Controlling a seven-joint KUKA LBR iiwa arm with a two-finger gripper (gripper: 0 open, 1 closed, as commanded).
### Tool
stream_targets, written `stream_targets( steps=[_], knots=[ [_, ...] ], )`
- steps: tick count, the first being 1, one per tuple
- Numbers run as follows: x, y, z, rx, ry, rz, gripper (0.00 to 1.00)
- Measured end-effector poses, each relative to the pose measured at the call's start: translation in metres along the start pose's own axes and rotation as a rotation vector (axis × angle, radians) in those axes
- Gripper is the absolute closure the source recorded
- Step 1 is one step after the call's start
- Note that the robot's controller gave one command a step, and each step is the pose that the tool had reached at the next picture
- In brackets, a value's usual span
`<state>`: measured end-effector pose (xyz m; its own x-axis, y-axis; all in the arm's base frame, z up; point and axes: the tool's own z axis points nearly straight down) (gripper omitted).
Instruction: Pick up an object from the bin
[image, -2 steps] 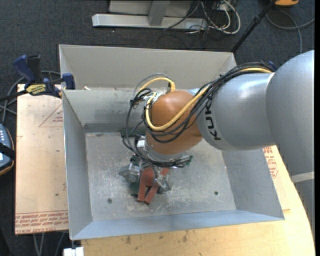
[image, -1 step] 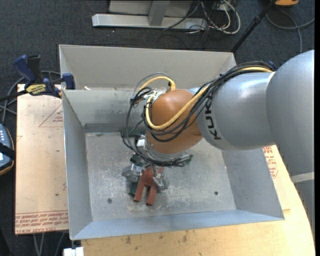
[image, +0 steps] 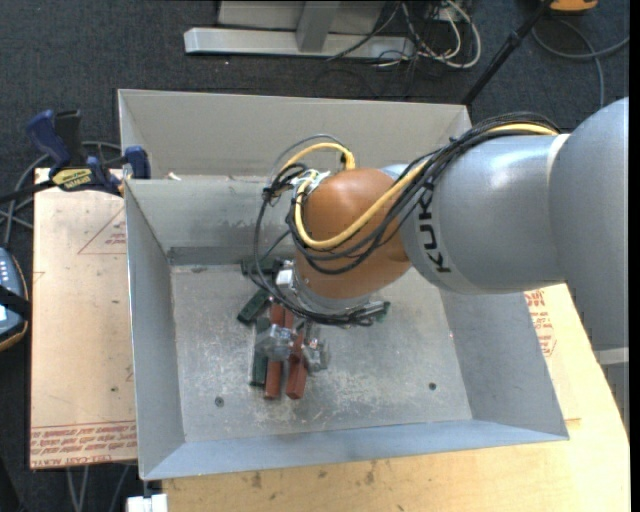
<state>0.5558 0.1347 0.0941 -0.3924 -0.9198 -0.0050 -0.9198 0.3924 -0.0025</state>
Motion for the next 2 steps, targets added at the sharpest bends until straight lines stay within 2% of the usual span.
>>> stream_targets(
  steps=[1, 2],
  knots=[
    [-0.001, 0.0, -0.02, -0.001, 0.001, 0.003, 1.0],
    [-0.003, -0.002, -0.086, 0.004, -0.002, 0.007, 1.0]
  ],
)
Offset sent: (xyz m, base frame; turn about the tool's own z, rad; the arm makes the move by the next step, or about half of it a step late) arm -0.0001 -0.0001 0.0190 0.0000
